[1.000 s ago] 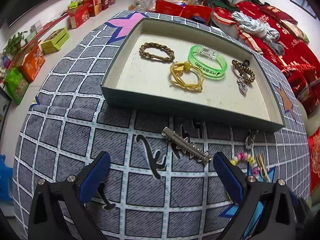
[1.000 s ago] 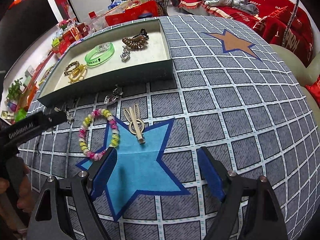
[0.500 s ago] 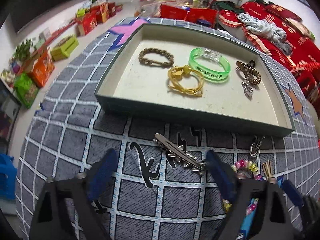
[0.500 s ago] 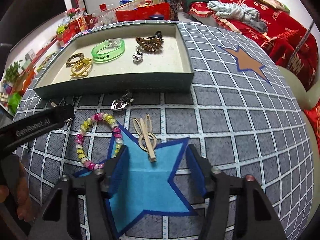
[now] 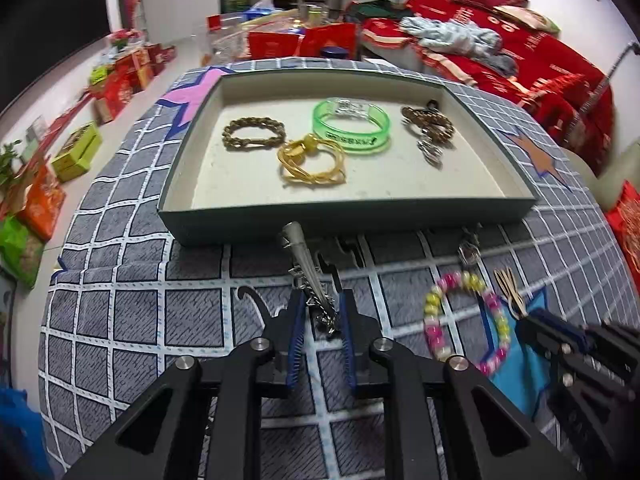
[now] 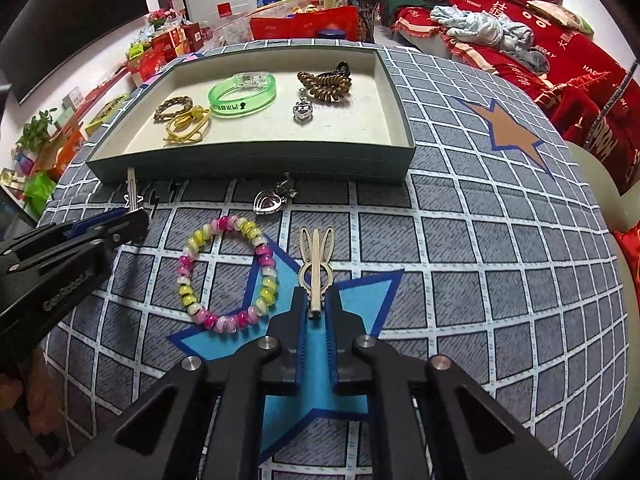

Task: Organize jewelry
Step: 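Grasp the silver alligator clip with the left tool while the right tool grasps the beige hairpin, then lift the alligator clip with the left tool while the right tool lifts the hairpin toward the tray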

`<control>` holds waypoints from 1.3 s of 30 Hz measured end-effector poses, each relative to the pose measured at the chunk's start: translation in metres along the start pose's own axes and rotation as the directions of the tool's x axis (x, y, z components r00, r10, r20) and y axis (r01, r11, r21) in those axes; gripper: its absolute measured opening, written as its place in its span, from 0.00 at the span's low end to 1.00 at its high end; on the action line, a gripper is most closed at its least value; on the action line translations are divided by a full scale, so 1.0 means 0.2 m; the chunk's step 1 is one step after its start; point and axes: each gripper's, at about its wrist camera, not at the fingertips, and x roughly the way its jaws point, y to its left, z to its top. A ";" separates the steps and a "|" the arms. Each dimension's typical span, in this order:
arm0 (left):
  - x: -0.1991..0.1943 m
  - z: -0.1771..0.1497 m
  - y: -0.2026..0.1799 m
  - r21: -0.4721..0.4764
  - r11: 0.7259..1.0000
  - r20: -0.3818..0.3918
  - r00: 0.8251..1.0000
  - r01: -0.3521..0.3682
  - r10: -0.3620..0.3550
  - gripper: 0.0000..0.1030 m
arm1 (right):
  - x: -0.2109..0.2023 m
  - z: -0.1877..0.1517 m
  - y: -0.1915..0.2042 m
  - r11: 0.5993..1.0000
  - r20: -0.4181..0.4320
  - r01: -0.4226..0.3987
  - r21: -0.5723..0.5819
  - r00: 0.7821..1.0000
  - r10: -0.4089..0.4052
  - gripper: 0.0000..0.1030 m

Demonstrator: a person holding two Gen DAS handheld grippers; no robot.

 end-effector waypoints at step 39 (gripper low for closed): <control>-0.10 -0.10 0.09 0.133 0.991 0.004 1.000 -0.004 0.003 0.23 | -0.06 -0.05 -0.05 0.989 -0.009 -0.103 0.104 0.994 0.105 0.45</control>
